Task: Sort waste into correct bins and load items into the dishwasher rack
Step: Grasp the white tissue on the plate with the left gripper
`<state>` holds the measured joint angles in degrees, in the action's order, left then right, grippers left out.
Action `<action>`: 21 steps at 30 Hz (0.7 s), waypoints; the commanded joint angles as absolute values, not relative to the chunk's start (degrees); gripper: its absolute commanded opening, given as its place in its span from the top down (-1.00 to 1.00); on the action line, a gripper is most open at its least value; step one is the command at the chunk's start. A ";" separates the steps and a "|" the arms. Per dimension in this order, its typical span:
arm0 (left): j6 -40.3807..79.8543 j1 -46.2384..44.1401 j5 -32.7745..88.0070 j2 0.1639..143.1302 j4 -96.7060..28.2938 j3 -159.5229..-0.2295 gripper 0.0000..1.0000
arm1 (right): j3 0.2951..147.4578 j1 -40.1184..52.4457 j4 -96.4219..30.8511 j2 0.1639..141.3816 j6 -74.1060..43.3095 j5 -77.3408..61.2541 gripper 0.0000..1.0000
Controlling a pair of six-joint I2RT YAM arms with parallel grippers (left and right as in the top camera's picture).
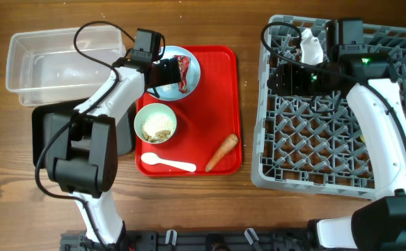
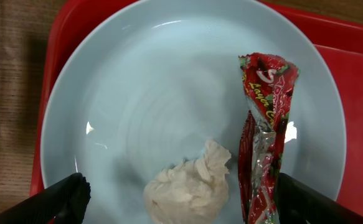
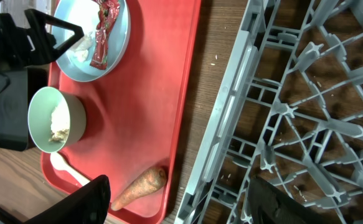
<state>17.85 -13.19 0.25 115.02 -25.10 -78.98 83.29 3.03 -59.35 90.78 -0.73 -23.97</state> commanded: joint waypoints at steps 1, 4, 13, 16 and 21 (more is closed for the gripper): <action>16.93 -13.41 -0.51 117.27 -24.84 -79.72 -0.90 | 83.88 3.20 -59.42 90.91 0.01 -23.77 -0.45; 16.93 -13.41 -0.51 117.93 -24.77 -79.72 -0.86 | 83.88 3.20 -59.42 90.91 -0.01 -23.77 -0.45; 17.12 -14.61 -0.32 118.02 -24.77 -79.72 -0.57 | 83.88 3.20 -59.42 90.91 -0.01 -23.79 -0.45; 17.10 -15.49 -0.34 118.80 -24.82 -79.72 -0.58 | 83.88 3.20 -59.44 90.91 -0.01 -23.79 -0.44; 17.08 -15.75 -0.36 119.77 -25.02 -79.72 -0.53 | 83.88 3.20 -59.70 90.91 0.01 -23.77 -0.45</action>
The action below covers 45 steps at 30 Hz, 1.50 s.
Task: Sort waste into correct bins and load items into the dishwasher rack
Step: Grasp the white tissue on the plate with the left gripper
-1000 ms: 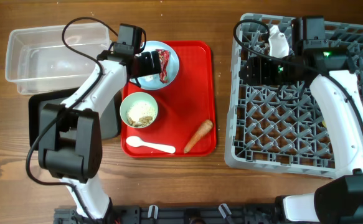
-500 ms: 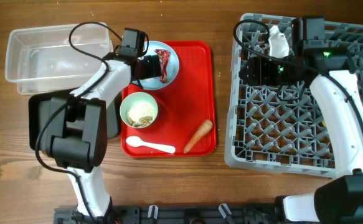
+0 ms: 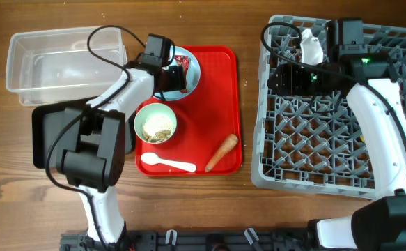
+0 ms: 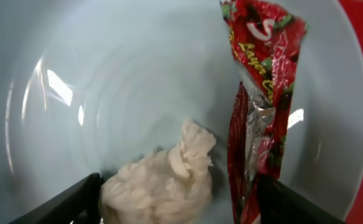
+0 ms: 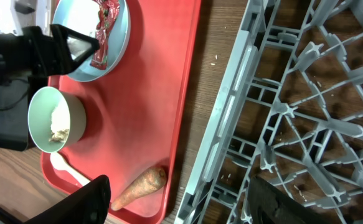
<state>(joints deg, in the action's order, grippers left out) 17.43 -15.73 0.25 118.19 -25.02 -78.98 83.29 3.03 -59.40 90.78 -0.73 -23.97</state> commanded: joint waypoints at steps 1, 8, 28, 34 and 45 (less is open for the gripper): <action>17.08 -15.75 -0.84 119.74 -24.97 -79.72 -0.50 | 83.88 3.20 -59.68 90.91 0.01 -23.77 -0.45; 17.06 -15.75 -3.38 119.74 -24.86 -79.72 -0.43 | 83.88 3.20 -59.64 90.91 -0.01 -23.77 -0.45; 16.88 -15.49 -6.37 117.64 -22.09 -79.75 -0.42 | 83.88 3.20 -59.66 90.91 -0.03 -22.41 -0.44; 16.91 -15.49 -9.10 117.64 -24.88 -79.75 -0.36 | 83.88 3.20 -59.59 90.91 -0.03 -22.41 -0.44; 16.91 -15.49 -9.08 117.51 -24.88 -79.75 0.14 | 83.88 3.20 -59.61 90.91 -0.03 -22.41 -0.44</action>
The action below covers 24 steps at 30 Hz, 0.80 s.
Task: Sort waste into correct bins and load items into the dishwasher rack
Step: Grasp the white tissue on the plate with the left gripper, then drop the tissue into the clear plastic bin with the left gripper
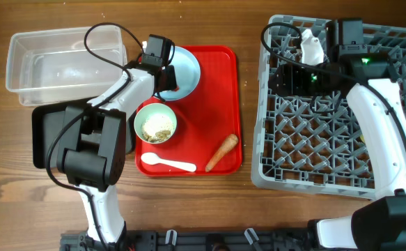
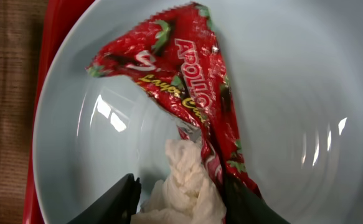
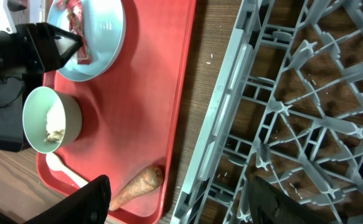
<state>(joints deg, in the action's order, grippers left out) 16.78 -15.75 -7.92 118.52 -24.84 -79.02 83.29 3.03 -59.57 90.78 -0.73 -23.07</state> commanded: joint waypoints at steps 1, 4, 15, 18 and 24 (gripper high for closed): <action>16.91 -15.49 -9.06 117.12 -24.88 -79.75 0.12 | 83.88 3.20 -59.61 90.91 -0.03 -22.41 -0.44; 16.91 -15.49 -9.06 115.52 -24.93 -79.75 0.15 | 83.88 3.20 -59.61 90.91 -0.05 -22.41 -0.44; 16.91 -15.49 -9.06 113.34 -29.63 -79.75 0.05 | 83.88 3.20 -59.64 90.91 -0.05 -22.44 -0.44; 16.93 -15.49 -9.02 113.34 -29.93 -79.75 -0.23 | 83.88 3.20 -59.66 90.91 -0.03 -22.41 -0.44; 16.93 -15.49 -8.86 113.38 -29.71 -79.72 -0.26 | 83.88 3.20 -59.66 90.91 -0.05 -22.41 -0.44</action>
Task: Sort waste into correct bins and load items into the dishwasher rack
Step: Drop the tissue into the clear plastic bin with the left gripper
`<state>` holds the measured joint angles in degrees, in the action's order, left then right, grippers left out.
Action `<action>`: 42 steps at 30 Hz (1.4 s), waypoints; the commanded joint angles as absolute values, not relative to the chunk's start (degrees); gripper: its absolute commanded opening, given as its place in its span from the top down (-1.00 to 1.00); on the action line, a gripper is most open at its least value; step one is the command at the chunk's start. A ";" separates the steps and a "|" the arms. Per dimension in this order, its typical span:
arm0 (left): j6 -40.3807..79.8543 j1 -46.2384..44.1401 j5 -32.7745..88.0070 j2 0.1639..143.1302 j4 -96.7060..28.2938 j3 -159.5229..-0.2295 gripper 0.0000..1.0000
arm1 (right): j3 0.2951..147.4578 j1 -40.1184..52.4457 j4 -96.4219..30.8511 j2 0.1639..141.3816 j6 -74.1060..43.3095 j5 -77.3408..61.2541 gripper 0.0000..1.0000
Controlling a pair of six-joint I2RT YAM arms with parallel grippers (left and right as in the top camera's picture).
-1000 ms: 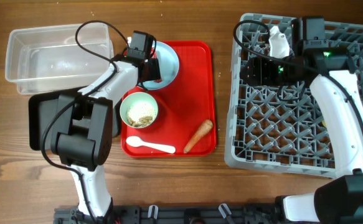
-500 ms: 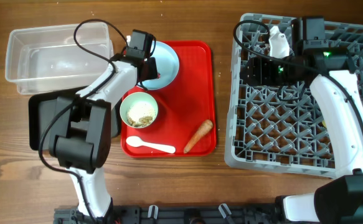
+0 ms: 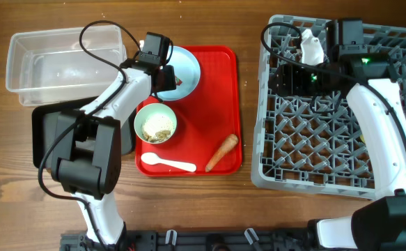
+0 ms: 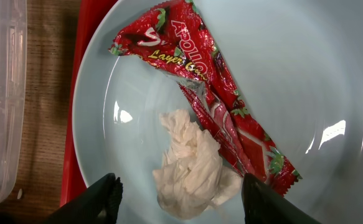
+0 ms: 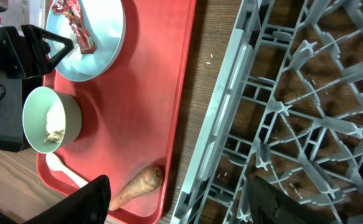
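A pale blue plate [image 4: 306, 74] on the red tray [image 3: 223, 90] holds a red snack wrapper [image 4: 200, 87] and a crumpled white napkin [image 4: 190, 165]. My left gripper [image 4: 184, 208] is open just above the plate, its fingers on either side of the napkin and the wrapper's lower end, gripping nothing. In the overhead view the left gripper [image 3: 162, 73] covers the plate's left part. My right gripper [image 5: 181, 208] is open and empty over the left edge of the grey dishwasher rack [image 3: 328, 125]. The right wrist view shows the wrapper [image 5: 72, 25] on the plate.
The tray also holds a green bowl [image 3: 155, 123] with food scraps, a white spoon [image 3: 166, 164] and a carrot [image 3: 221, 152]. A clear bin [image 3: 63, 63] and a black bin [image 3: 49, 132] sit left of the tray. A white object [image 3: 310, 45] stands in the rack.
My left gripper's jaws were drawn in close around the napkin and wrapper; now they are wide apart and farther back, with both items lying loose on the plate. The right arm is unchanged.
First my left gripper hung open over the plate, the wrapper lying along the plate's right side. Then it sat low, open around napkin and wrapper. Later the jaws were narrower and the wrapper lay at the plate's left. Now the jaws are open.
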<state>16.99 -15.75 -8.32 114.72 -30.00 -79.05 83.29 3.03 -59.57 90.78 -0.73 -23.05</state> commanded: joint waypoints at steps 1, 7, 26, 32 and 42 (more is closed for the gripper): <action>16.93 -15.49 -8.86 113.40 -29.54 -79.72 -0.25 | 83.88 3.20 -59.68 90.91 -0.03 -22.41 -0.44; 16.93 -15.49 -8.86 115.20 -28.97 -79.72 -0.25 | 83.88 3.20 -59.86 90.91 -0.01 -22.41 -0.44; 16.86 -15.49 -9.56 114.72 -28.73 -79.92 0.92 | 83.88 3.20 -60.49 90.91 -0.03 -22.41 -0.44; 16.86 -14.61 -18.04 103.68 -28.16 -79.96 0.92 | 83.88 3.20 -60.49 90.91 -0.01 -22.41 -0.44; 17.15 -2.17 -17.67 96.62 -26.41 -79.83 0.85 | 83.88 3.20 -60.53 90.91 -0.16 -22.44 -0.44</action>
<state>16.82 -5.72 -16.88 95.83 -26.13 -79.15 83.29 3.03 -60.45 90.78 -0.73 -23.05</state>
